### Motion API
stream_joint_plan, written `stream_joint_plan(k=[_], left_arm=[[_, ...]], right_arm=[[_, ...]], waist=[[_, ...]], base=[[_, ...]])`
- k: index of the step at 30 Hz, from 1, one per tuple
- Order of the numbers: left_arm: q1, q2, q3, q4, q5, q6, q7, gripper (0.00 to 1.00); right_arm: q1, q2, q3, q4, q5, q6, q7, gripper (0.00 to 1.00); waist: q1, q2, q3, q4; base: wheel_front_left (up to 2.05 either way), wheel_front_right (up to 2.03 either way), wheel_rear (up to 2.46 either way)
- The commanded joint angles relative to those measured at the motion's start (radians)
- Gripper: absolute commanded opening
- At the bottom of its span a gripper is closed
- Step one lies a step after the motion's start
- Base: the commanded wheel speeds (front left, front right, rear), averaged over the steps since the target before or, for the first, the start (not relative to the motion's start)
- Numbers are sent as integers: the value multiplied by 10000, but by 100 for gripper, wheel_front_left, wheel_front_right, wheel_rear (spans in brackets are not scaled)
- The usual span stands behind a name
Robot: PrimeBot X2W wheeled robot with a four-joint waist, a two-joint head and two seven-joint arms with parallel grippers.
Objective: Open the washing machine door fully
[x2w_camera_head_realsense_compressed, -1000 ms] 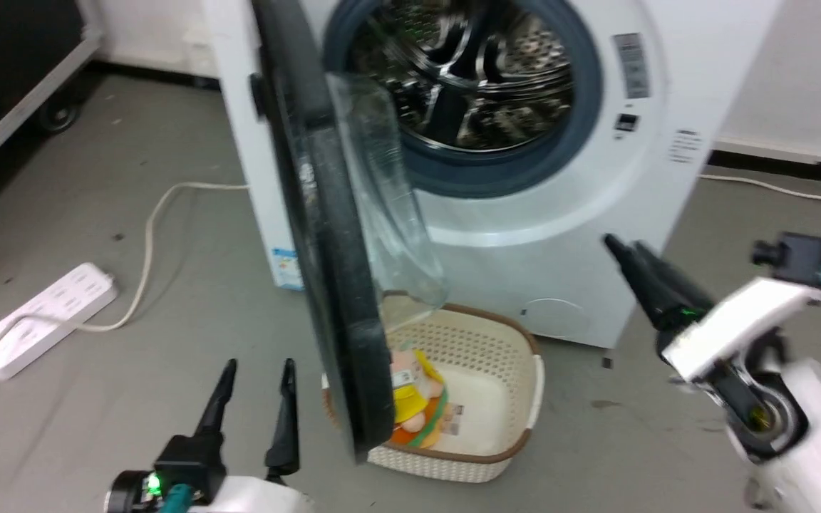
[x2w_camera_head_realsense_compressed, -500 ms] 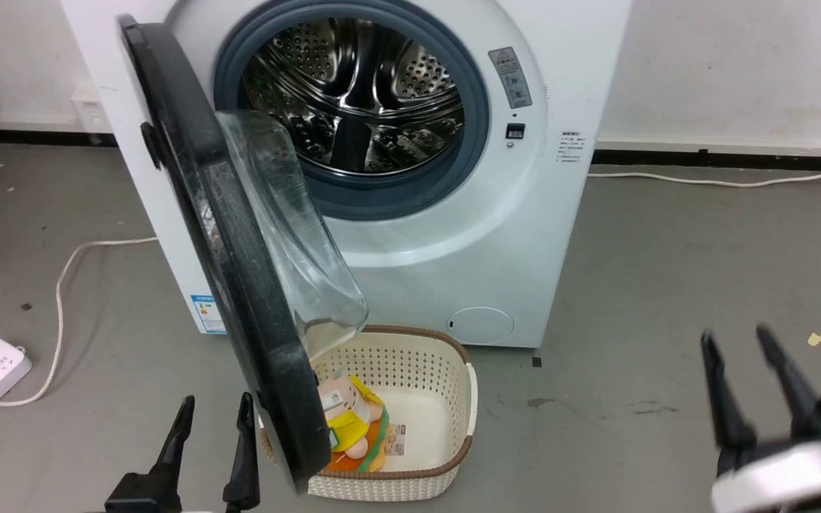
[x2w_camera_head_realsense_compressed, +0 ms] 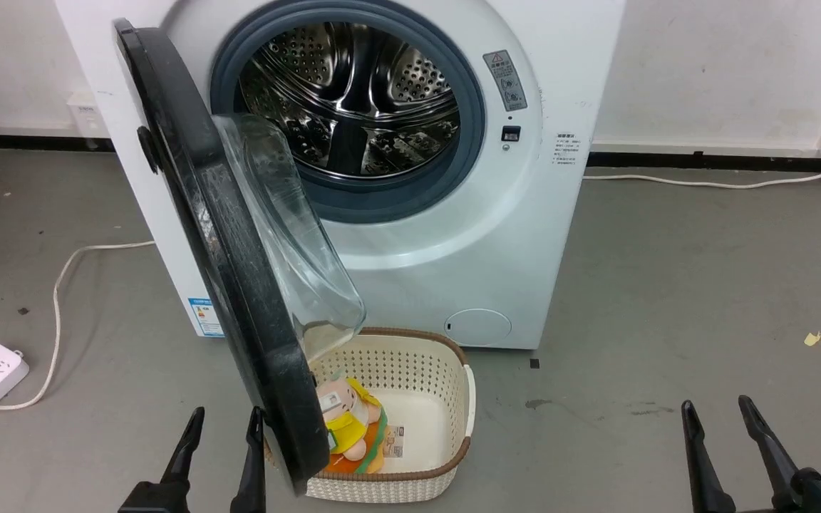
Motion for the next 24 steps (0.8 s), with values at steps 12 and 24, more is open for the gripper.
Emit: stream_joint_plan(k=[12,24], left_arm=[[-180,8,42,-298,-329,151,-53,0],[-1749,7,1180,-4265,-913,793,-53,0]], right_arm=[[2,70,61,14,249,10,-43,100],[-108,71,31,5,366,10,-43,100]], waist=[[1,0,44,121],[1,0,40,137]], base=[[0,0,0],[0,0,0]])
